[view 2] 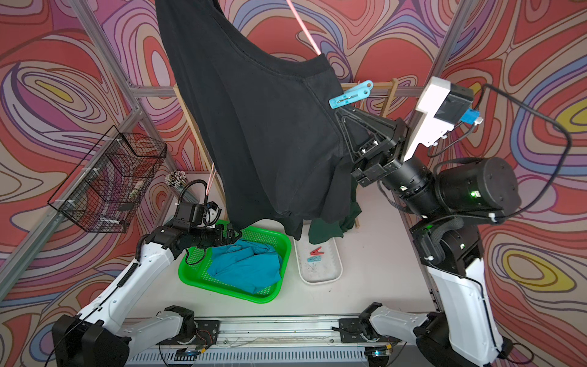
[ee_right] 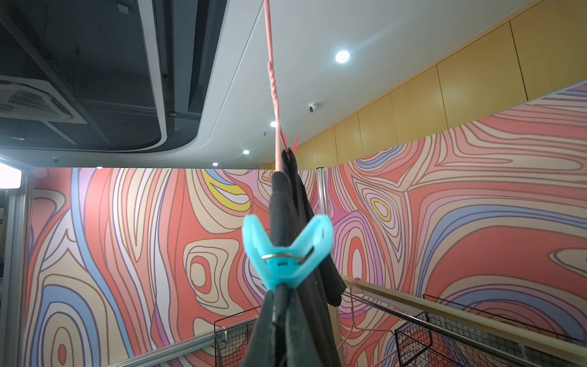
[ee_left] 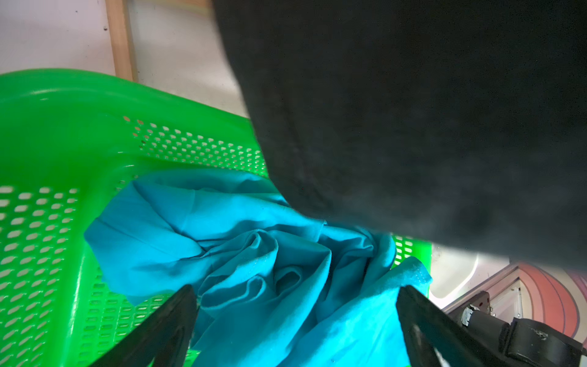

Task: Remove the clothespins securing t-shirts to the hanger
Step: Pick up the hanger from the clothes rail.

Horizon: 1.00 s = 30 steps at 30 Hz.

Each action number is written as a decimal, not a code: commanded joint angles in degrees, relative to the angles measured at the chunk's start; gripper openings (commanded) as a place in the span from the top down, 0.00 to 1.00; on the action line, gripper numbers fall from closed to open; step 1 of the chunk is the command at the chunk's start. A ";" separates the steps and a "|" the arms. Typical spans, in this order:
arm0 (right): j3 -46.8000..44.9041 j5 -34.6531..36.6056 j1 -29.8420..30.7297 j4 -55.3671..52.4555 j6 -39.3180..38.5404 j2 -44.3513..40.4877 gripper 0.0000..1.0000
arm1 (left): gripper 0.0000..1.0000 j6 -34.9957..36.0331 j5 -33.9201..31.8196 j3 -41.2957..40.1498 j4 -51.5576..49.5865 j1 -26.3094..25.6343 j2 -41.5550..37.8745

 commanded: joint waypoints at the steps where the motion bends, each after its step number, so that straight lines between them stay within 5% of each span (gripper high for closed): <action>1: 1.48 -0.37 -0.28 7.91 1.72 -0.80 1.00 | 0.00 -1.01 -0.17 -1.01 0.23 0.36 -2.42; 30: -9.38 -4.76 -0.26 7.97 8.46 -3.56 1.00 | 0.00 -2.38 4.33 -4.17 -1.77 0.36 -20.36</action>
